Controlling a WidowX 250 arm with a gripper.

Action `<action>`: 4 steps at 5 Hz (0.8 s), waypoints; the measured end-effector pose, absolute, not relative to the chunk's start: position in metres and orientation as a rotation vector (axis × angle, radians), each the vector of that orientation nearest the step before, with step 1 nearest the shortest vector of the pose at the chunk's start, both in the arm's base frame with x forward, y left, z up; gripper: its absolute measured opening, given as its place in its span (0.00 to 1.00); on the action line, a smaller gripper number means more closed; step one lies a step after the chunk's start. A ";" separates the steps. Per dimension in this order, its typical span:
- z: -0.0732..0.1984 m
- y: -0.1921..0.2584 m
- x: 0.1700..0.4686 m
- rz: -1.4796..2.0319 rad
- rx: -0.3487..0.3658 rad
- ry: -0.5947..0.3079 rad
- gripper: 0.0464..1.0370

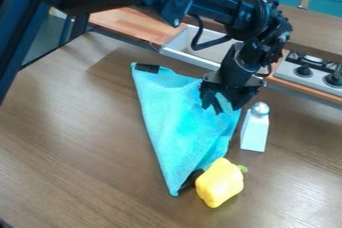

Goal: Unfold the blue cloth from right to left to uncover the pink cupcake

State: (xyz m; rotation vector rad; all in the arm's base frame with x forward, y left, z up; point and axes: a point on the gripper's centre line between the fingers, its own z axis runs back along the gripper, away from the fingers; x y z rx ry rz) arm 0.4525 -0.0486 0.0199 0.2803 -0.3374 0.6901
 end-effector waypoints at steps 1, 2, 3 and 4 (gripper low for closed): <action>0.020 -0.049 0.453 0.686 0.281 -0.337 0.96; 0.010 -0.049 0.452 0.672 0.292 -0.321 0.96; 0.005 -0.048 0.455 0.666 0.298 -0.321 0.96; 0.007 -0.048 0.456 0.669 0.296 -0.329 0.96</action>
